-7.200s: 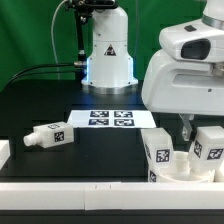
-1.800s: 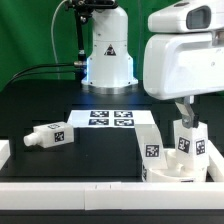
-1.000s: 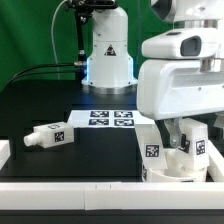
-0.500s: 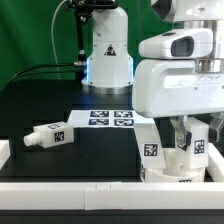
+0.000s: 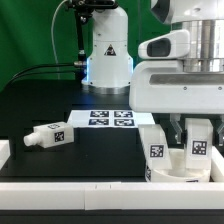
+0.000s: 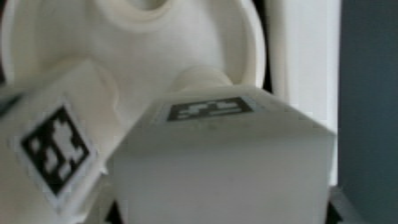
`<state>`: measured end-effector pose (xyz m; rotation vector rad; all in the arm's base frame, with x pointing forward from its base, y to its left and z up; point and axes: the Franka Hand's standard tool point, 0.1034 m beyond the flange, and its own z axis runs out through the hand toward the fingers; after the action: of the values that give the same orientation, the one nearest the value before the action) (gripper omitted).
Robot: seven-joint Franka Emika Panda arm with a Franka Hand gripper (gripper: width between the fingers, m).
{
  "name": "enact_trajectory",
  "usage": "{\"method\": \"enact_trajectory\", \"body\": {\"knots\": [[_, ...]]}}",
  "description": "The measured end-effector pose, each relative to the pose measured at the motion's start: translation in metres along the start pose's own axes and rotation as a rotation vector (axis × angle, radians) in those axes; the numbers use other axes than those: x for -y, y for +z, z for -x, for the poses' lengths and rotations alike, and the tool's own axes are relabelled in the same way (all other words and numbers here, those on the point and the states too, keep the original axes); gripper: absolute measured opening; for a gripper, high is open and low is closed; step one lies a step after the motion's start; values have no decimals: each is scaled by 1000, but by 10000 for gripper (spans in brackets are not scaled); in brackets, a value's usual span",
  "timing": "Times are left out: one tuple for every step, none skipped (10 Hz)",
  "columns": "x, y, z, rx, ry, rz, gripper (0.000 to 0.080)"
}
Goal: Assemble stool
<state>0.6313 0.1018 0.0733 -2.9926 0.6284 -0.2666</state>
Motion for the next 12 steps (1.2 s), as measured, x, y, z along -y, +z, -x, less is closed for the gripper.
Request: {"method": "enact_trajectory", "body": {"knots": [[0, 0, 0, 2, 129, -16, 340], [1, 0, 1, 4, 158, -16, 340], [2, 0, 1, 5, 225, -19, 340], [2, 0, 1, 8, 287, -20, 340], [6, 1, 5, 18, 469, -26, 340], [10, 2, 6, 16, 635, -42, 340], [11, 1, 7, 21, 858, -43, 340], [12, 2, 6, 27, 1014, -53, 340], [11, 1, 5, 39, 1156, -64, 340], [8, 2, 4, 37, 1174, -71, 340], [8, 2, 4, 35, 1174, -72, 340], [8, 2, 4, 35, 1154, -72, 340]]}}
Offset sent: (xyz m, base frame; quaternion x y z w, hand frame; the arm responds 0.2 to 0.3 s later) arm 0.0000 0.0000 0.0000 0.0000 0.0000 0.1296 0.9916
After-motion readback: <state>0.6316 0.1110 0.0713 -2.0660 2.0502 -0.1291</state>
